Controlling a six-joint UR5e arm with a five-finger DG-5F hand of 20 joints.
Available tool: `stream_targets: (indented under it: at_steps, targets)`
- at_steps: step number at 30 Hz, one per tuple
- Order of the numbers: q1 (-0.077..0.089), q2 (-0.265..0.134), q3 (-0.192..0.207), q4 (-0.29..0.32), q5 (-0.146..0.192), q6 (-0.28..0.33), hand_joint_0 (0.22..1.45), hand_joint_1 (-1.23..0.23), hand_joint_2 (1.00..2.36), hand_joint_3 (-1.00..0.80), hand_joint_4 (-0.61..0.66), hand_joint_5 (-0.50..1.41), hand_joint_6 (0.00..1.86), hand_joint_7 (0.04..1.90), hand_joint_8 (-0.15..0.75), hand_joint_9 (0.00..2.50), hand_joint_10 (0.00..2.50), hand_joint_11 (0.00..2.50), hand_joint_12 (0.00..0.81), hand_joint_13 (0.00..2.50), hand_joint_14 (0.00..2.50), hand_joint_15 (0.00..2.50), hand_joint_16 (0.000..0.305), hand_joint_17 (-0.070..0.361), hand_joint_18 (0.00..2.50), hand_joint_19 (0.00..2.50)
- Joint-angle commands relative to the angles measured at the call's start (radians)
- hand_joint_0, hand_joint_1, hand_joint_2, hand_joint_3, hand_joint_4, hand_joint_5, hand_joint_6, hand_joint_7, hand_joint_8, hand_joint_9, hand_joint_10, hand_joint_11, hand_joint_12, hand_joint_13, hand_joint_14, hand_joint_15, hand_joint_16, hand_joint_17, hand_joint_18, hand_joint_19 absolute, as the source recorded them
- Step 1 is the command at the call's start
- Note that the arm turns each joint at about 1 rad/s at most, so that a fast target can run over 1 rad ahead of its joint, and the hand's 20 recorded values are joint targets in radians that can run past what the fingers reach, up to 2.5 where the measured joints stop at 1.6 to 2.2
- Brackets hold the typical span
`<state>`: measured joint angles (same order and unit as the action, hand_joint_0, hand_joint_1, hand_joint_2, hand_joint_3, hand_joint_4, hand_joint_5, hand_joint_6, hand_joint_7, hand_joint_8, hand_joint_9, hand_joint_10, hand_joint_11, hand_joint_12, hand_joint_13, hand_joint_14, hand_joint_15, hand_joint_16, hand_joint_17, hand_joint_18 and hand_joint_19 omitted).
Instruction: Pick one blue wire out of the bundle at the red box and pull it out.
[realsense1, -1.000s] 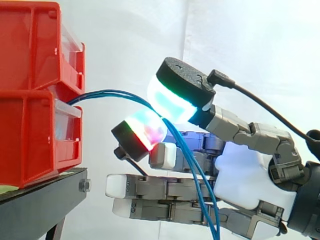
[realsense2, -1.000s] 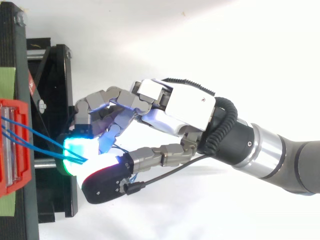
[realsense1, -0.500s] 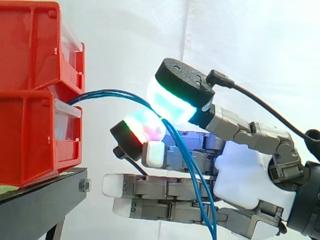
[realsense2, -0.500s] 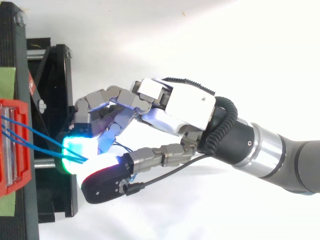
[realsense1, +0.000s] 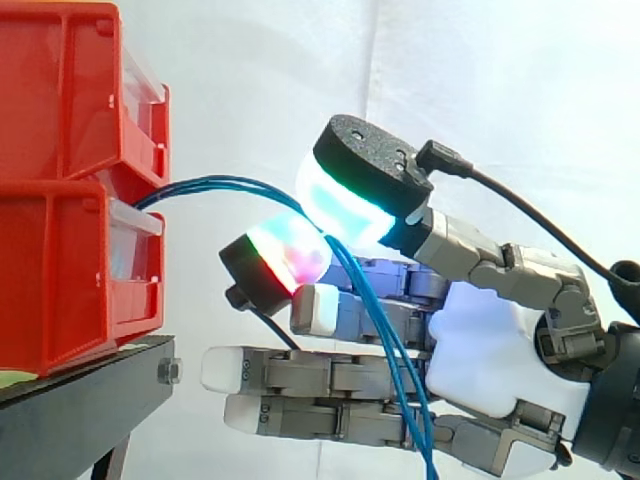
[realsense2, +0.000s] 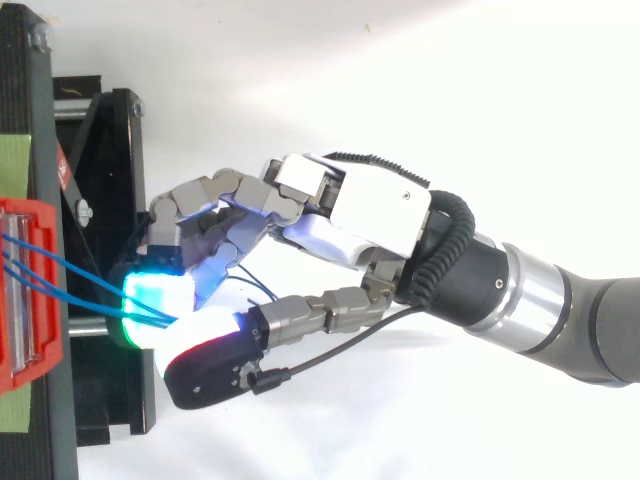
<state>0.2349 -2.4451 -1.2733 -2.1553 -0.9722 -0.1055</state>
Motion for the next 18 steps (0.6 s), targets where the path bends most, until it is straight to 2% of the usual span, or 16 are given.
stream_targets:
  at_steps: [1,5,7,9,12,13,16,18]
  targets:
    - [0.000,0.000,0.000,0.000,0.000,0.000,0.68,-0.92,1.01,-0.29,-0.07,-0.15,0.86,1.15,0.182,1.08,0.02,0.78,0.323,0.67,0.02,0.39,0.048,0.109,0.44,0.33]
    - [0.000,0.000,0.000,0.002,0.000,0.000,0.65,-0.94,1.01,-0.37,-0.03,-0.14,0.82,1.15,0.143,1.06,0.02,0.57,0.304,0.65,0.01,0.32,0.047,0.107,0.44,0.34]
    - [0.000,0.000,0.000,0.002,0.000,0.000,0.62,-0.91,1.01,-0.38,-0.03,-0.10,0.73,1.26,0.129,1.06,0.02,0.44,0.290,0.63,0.01,0.29,0.046,0.104,0.43,0.33]
    - [0.000,0.000,0.000,0.002,0.000,0.000,0.61,-0.89,1.01,-0.37,-0.04,-0.07,0.67,1.28,0.124,1.05,0.01,0.38,0.287,0.63,0.01,0.29,0.046,0.103,0.42,0.33]
    - [0.001,0.000,0.000,0.002,0.000,0.000,0.62,-0.89,1.01,-0.30,-0.09,-0.08,0.68,1.32,0.136,1.02,0.02,0.42,0.295,0.62,0.01,0.30,0.046,0.103,0.41,0.33]
    - [0.001,0.000,0.000,0.003,0.000,0.000,0.63,-0.90,1.02,-0.24,-0.07,-0.11,0.77,1.19,0.149,1.01,0.02,0.49,0.301,0.62,0.01,0.31,0.046,0.103,0.42,0.33]
    - [0.001,0.000,0.000,0.003,0.000,0.000,0.65,-0.93,1.02,-0.17,-0.12,-0.15,0.85,1.13,0.167,0.99,0.02,0.55,0.307,0.62,0.01,0.32,0.046,0.104,0.42,0.32]
    - [0.000,0.001,0.000,0.003,0.000,0.000,0.66,-0.93,1.02,-0.16,-0.10,-0.16,0.87,1.11,0.175,0.98,0.02,0.58,0.309,0.62,0.01,0.33,0.046,0.104,0.42,0.32]
